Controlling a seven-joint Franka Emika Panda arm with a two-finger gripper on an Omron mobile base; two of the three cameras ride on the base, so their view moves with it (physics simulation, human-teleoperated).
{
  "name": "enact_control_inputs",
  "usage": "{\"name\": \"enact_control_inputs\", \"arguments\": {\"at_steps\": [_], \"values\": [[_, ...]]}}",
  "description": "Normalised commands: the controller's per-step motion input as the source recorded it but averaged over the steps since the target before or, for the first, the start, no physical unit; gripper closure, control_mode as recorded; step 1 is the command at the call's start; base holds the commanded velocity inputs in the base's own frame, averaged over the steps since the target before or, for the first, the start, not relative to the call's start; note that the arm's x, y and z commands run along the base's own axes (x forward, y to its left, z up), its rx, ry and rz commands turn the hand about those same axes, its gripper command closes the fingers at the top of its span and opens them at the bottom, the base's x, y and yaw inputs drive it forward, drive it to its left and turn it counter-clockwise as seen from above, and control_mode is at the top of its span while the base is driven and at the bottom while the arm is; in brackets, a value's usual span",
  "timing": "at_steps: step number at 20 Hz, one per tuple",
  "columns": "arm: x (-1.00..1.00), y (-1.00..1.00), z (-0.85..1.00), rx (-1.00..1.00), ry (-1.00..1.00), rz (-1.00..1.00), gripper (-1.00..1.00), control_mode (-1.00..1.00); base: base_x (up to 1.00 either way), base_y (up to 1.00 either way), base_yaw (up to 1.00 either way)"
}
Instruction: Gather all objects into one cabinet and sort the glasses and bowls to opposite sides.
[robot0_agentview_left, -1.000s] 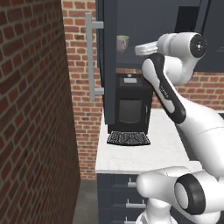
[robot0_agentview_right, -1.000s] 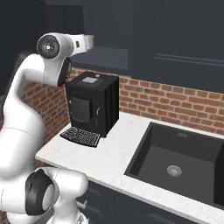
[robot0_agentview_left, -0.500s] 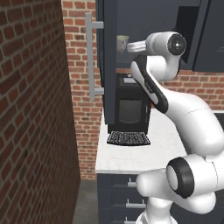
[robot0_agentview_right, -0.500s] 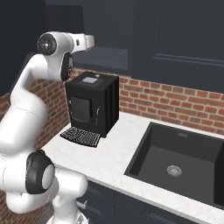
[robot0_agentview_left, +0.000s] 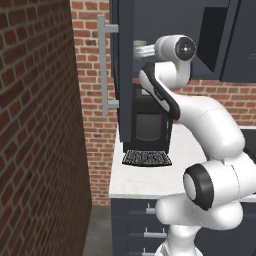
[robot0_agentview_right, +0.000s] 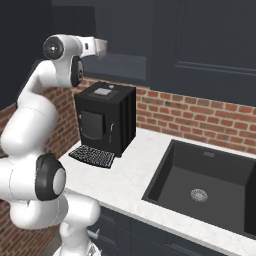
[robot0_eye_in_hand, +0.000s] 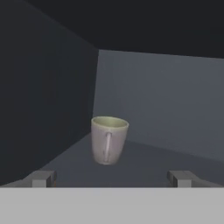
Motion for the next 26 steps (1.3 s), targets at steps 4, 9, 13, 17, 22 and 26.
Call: {"name": "enact_control_inputs", "arguments": {"at_steps": [4, 9, 13, 17, 22, 26], "values": [[0.24, -0.03, -0.06, 0.01, 0.00, 0.00, -1.00, -1.00, 0.00, 0.00, 0.00], [0.23, 0.00, -0.11, 0.00, 0.01, 0.00, -1.00, -1.00, 0.00, 0.00, 0.00], [0.25, 0.00, -0.16, 0.00, 0.00, 0.00, -1.00, -1.00, 0.00, 0.00, 0.00], [0.24, 0.00, -0.06, 0.00, 0.00, 0.00, -1.00, -1.00, 0.00, 0.00, 0.00], [0.29, 0.00, 0.00, 0.00, 0.00, 0.00, -1.00, -1.00, 0.00, 0.00, 0.00], [0.33, 0.00, -0.03, 0.00, 0.00, 0.00, -1.00, -1.00, 0.00, 0.00, 0.00]]}}
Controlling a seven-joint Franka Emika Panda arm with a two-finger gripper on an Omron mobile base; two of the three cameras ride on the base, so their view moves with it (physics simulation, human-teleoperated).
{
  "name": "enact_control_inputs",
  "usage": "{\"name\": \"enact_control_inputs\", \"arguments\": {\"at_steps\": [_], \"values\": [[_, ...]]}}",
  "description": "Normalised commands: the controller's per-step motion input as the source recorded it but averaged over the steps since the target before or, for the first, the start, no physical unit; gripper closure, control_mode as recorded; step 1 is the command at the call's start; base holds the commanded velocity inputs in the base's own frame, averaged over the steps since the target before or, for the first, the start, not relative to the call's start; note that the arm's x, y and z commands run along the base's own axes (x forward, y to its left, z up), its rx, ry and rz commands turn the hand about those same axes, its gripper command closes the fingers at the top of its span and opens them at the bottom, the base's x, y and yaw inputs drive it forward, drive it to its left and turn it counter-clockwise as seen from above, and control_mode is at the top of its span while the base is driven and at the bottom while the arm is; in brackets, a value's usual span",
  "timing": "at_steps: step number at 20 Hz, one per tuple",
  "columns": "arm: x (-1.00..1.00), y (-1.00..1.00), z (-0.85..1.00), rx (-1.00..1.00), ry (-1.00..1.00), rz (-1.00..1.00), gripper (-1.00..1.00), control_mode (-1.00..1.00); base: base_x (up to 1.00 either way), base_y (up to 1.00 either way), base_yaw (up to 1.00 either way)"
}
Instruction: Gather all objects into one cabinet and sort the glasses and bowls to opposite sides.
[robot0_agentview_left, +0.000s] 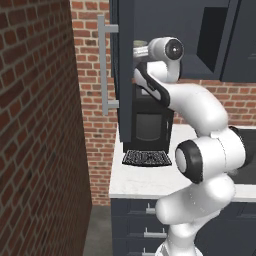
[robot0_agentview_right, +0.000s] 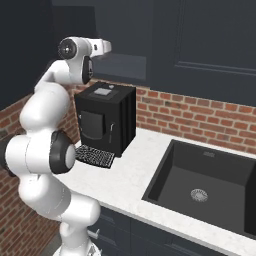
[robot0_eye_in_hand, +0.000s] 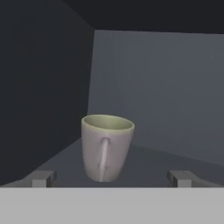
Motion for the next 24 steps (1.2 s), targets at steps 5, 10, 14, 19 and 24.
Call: {"name": "enact_control_inputs", "arguments": {"at_steps": [5, 10, 14, 19, 24], "values": [[0.20, 0.00, -0.08, 0.00, 0.00, 0.00, -1.00, -1.00, 0.00, 0.00, 0.00], [0.11, 0.02, -0.06, 0.00, 0.00, 0.00, -1.00, -1.00, 0.00, 0.00, 0.00], [0.11, 0.06, -0.01, 0.00, 0.01, 0.00, -1.00, -1.00, 0.00, 0.00, 0.00], [0.13, 0.08, -0.01, 0.00, 0.00, 0.00, -1.00, -1.00, 0.00, 0.00, 0.00], [0.13, 0.03, -0.08, 0.00, 0.00, 0.00, -1.00, -1.00, 0.00, 0.00, 0.00]]}}
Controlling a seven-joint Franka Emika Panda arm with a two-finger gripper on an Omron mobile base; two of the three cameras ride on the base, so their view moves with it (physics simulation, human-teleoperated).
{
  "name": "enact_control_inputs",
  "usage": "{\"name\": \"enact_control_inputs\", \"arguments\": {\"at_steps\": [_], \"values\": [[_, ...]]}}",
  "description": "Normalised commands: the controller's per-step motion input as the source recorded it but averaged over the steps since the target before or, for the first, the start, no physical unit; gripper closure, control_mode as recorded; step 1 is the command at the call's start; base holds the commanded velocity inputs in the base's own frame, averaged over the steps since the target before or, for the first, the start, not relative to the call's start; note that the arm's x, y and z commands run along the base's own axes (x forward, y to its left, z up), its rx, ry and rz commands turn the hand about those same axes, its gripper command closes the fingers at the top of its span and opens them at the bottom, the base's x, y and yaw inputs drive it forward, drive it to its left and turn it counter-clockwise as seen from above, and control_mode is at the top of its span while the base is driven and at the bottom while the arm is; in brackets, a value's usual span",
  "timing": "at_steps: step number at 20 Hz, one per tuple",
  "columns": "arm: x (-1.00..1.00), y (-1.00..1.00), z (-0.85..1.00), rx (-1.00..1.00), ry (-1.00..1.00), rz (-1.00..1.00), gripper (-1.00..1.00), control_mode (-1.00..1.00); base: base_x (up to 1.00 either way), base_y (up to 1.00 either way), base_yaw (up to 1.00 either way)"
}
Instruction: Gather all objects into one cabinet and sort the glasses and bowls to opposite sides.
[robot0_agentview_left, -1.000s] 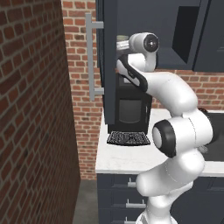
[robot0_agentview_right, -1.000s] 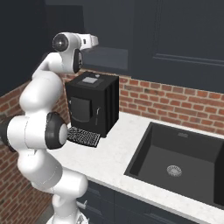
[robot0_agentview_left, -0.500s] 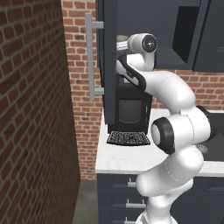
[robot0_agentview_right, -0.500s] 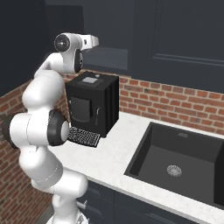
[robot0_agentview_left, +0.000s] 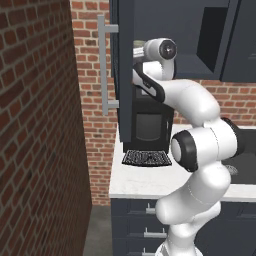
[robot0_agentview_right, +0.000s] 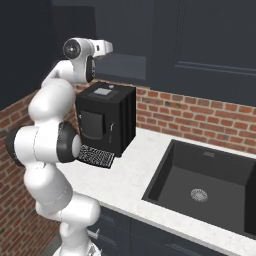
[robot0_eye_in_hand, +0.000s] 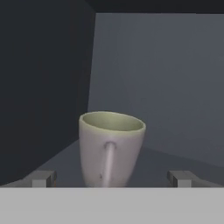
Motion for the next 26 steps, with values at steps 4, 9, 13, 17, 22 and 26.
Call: {"name": "enact_control_inputs", "arguments": {"at_steps": [4, 9, 13, 17, 22, 26], "values": [[0.15, 0.01, -0.12, 0.00, 0.00, 0.00, -1.00, -1.00, 0.00, 0.00, 0.00], [0.19, 0.00, -0.14, 0.00, 0.00, 0.00, -1.00, -1.00, 0.00, 0.00, 0.00], [0.18, 0.00, -0.08, 0.00, 0.00, 0.00, -1.00, -1.00, 0.00, 0.00, 0.00], [0.21, 0.00, -0.03, 0.00, 0.00, 0.00, -1.00, -1.00, 0.00, 0.00, 0.00], [0.19, 0.04, 0.00, 0.00, 0.00, 0.00, -1.00, -1.00, 0.00, 0.00, 0.00], [0.06, 0.01, 0.00, 0.00, 0.00, 0.00, 1.00, -1.00, 0.00, 0.00, 0.00]]}}
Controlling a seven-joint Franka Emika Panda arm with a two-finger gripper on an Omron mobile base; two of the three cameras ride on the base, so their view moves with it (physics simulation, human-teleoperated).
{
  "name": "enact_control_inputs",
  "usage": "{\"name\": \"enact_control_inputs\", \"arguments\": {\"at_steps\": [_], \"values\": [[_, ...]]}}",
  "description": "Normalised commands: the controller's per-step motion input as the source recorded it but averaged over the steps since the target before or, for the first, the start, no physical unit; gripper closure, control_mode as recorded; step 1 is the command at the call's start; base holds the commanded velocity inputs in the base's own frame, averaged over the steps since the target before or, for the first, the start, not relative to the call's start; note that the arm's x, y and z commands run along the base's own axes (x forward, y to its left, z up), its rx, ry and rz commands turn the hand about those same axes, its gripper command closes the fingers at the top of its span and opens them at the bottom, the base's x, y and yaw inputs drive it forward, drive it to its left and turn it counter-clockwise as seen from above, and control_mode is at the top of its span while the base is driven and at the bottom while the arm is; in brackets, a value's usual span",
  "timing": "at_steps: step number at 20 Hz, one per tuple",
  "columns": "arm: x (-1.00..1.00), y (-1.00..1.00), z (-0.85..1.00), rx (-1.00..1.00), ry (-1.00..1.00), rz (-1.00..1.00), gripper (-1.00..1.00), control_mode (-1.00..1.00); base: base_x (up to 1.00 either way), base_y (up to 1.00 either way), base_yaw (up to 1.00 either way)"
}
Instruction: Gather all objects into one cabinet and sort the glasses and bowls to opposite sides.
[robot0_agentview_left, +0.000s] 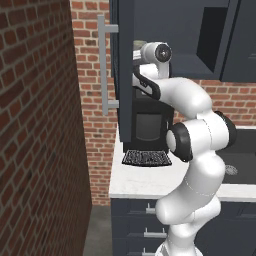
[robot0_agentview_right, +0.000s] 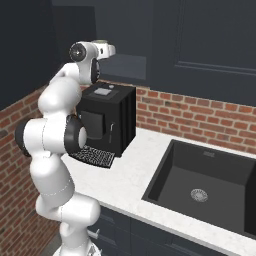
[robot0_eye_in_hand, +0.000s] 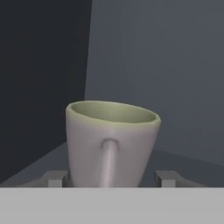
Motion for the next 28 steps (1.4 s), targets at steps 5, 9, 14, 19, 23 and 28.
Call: {"name": "enact_control_inputs", "arguments": {"at_steps": [5, 9, 14, 19, 23, 28], "values": [[0.00, 0.00, 0.00, 0.02, 0.00, 0.00, 1.00, -1.00, 0.00, 0.00, 0.00], [0.00, 0.00, 0.00, 0.02, 0.00, 0.00, 1.00, -1.00, 0.00, 0.00, 0.00], [0.00, 0.00, 0.00, 0.00, 0.00, 0.00, 1.00, -1.00, 0.00, 0.00, 0.00], [0.00, 0.00, 0.00, 0.02, 0.00, 0.00, 1.00, -1.00, 0.00, 0.00, 0.00], [0.00, 0.00, 0.00, 0.02, 0.00, 0.00, 1.00, -1.00, 0.00, 0.00, 0.00], [0.00, 0.00, 0.00, 0.02, 0.00, 0.00, 1.00, -1.00, 0.00, 0.00, 0.00]]}}
